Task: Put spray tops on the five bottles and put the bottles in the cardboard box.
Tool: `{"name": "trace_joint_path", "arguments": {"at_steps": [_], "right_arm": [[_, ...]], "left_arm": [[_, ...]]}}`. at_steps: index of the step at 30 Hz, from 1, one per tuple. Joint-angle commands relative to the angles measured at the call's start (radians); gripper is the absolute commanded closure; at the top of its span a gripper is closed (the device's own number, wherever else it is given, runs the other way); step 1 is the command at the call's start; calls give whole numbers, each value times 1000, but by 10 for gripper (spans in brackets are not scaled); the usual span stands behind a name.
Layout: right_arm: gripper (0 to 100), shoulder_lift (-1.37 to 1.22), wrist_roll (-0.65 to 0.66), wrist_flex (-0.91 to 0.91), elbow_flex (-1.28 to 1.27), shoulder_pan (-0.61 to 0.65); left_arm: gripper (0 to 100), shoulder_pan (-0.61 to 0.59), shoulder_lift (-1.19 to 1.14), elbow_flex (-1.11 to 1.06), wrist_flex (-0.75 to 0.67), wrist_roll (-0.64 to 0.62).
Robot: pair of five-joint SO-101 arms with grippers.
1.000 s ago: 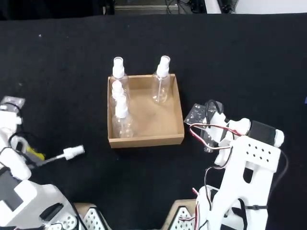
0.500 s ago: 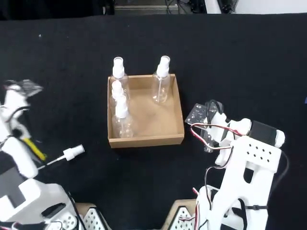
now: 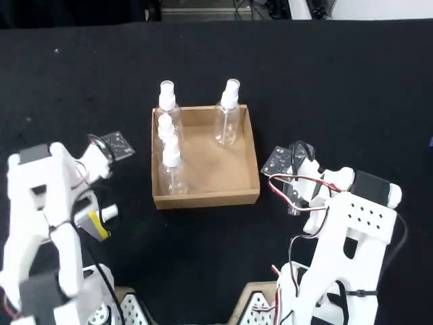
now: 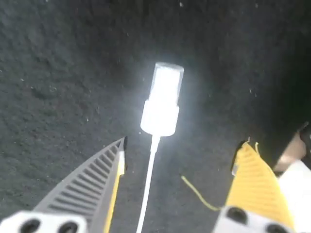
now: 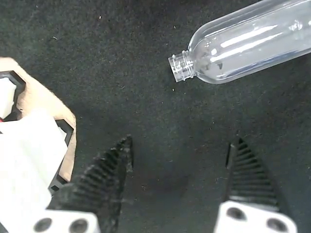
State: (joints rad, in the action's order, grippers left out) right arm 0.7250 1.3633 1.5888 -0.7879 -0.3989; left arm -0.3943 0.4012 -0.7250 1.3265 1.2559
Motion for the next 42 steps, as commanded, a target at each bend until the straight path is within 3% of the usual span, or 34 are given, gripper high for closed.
{"name": "trace_joint_path", "arguments": {"at_steps": [1, 9, 20, 29, 35, 38, 42], "right_arm": [[713, 30, 0, -6, 2, -20], [714, 30, 0, -12, -36, -20], [715, 30, 0, -12, -41, -20], [715, 30, 0, -12, -41, -20], [715, 30, 0, -12, -41, -20], [715, 30, 0, -8, -41, -20], [715, 30, 0, -8, -41, -20]], "left_arm": [[661, 61, 86, -50, -38, -34], [661, 35, -103, -59, -252, -104], [669, 30, -218, -15, -258, -69], [952, 39, -212, -47, -249, -63], [970, -53, -176, 38, -250, -77], [970, -160, -155, 133, -259, -181], [970, -291, -195, 211, -287, -419]]}}
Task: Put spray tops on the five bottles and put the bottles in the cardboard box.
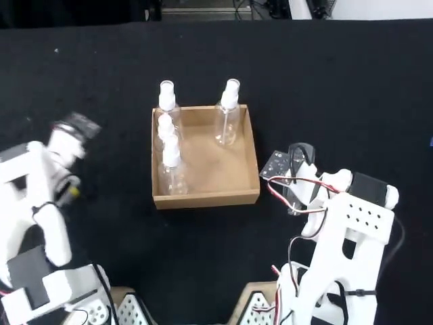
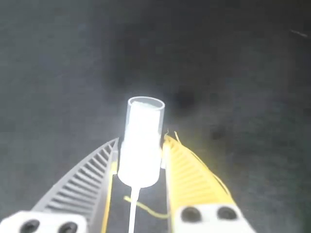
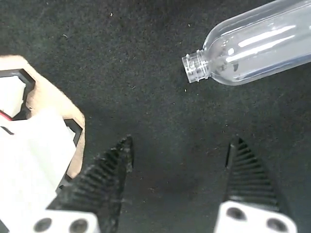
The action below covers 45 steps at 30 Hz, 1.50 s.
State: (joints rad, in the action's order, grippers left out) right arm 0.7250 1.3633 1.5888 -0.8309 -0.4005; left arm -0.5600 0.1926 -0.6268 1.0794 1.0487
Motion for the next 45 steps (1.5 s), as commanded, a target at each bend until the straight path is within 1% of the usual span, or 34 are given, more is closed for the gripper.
{"name": "trace_joint_path", "arguments": {"at_steps": [1, 4, 6, 9, 12, 17, 20, 21, 27, 31, 34, 36, 43, 45], "right_arm": [[715, 30, 0, -8, 2, -18], [715, 30, 0, -9, 4, -18], [715, 30, 0, -14, 10, -17], [715, 30, 0, -14, 12, -11], [715, 30, 3, -14, 12, -11], [715, 30, 3, -14, 13, -11], [715, 30, 3, -14, 13, -15], [715, 30, 3, -14, 12, -17], [715, 30, 3, -14, 12, -17], [715, 30, 3, -14, 12, -18], [715, 30, 3, -12, 12, -18], [715, 30, 3, -12, 12, -18], [715, 30, 5, -8, 10, -18], [716, 30, 5, -14, 10, -18]], "left_arm": [[968, -159, -9, 120, -49, -264], [966, -254, -110, 170, -60, -336], [957, -305, -207, 206, -58, -341], [880, -360, -313, 248, -55, -301], [821, -386, -334, 280, -14, -252], [798, -383, -339, 331, 78, -109], [801, -381, -347, 332, 86, -32], [801, -380, -347, 331, 83, -25], [801, -338, -341, 335, 86, -25], [801, -340, -347, 355, 80, -26], [801, -343, -347, 358, 80, -106], [801, -337, -347, 349, 78, -130], [803, -332, -379, 329, 80, -69], [844, -334, -413, 331, 80, -64]]}}
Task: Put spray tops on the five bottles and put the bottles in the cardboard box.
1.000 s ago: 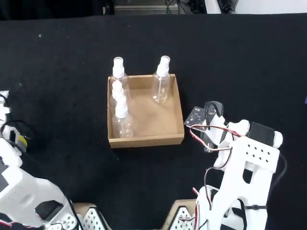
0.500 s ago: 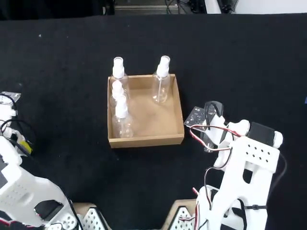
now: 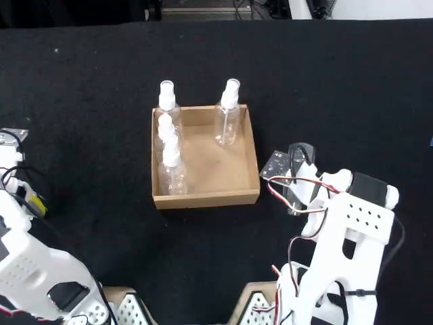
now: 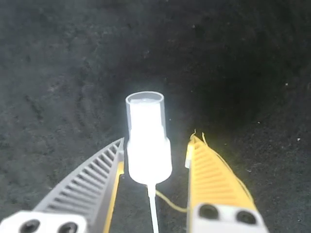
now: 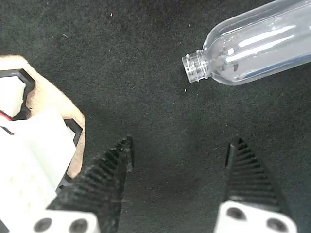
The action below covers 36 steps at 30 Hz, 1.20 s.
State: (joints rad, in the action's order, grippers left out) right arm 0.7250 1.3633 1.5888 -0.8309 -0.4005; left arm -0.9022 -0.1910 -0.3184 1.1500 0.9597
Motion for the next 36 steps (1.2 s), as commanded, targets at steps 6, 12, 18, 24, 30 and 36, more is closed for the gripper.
{"name": "trace_joint_path", "arguments": {"at_steps": [6, 12, 18, 24, 30, 36], "right_arm": [[716, 21, 28, 21, 96, -21], [716, 21, 28, 9, 219, -123], [716, -12, -135, -87, 225, -190], [716, -160, -354, -152, 294, -189], [712, -404, -695, -157, 469, -161], [711, -610, -945, -180, 573, 46]], "left_arm": [[958, 7, -55, 31, 17, 23], [970, -8, 117, 33, 52, -29], [970, 39, 368, -13, 169, -313], [970, 130, 519, -147, 103, -540], [970, 257, 532, -228, 95, -684], [970, 383, 534, -232, 95, -873]]}}
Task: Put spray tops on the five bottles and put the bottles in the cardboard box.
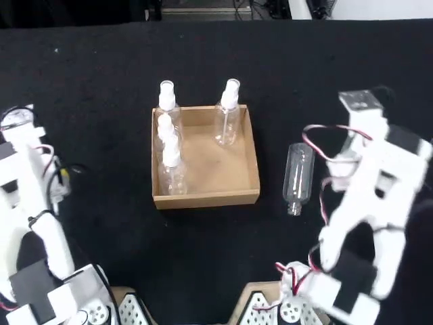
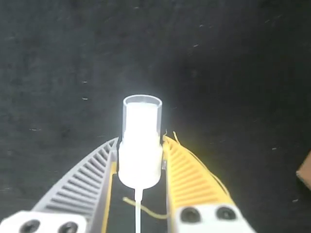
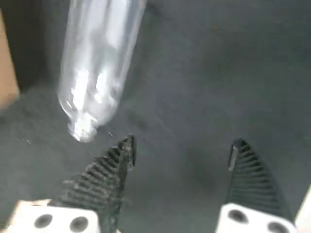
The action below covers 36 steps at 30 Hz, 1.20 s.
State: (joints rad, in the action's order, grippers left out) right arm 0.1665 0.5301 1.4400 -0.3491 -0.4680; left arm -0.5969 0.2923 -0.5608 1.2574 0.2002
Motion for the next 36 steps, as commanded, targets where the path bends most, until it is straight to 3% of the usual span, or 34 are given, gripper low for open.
{"name": "trace_joint_path", "arguments": {"at_steps": [1, 9, 15, 19, 26, 29, 36], "right_arm": [[711, -77, -150, -52, 107, 147], [711, -257, -342, -219, 196, 285], [711, -423, -399, -288, 272, 295], [711, -538, -437, -284, 328, 244], [707, -570, -535, -239, 338, 40], [654, -570, -563, -190, 341, -40], [627, -432, -456, -110, 341, -137]], "left_arm": [[970, 93, 52, 10, -12, -140], [970, 117, 54, -85, -133, -273], [970, 116, 58, -136, -181, -285], [970, 116, 58, -140, -183, -285], [970, 117, 58, -140, -181, -292], [970, 117, 58, -140, -181, -292], [970, 117, 58, -140, -181, -292]]}}
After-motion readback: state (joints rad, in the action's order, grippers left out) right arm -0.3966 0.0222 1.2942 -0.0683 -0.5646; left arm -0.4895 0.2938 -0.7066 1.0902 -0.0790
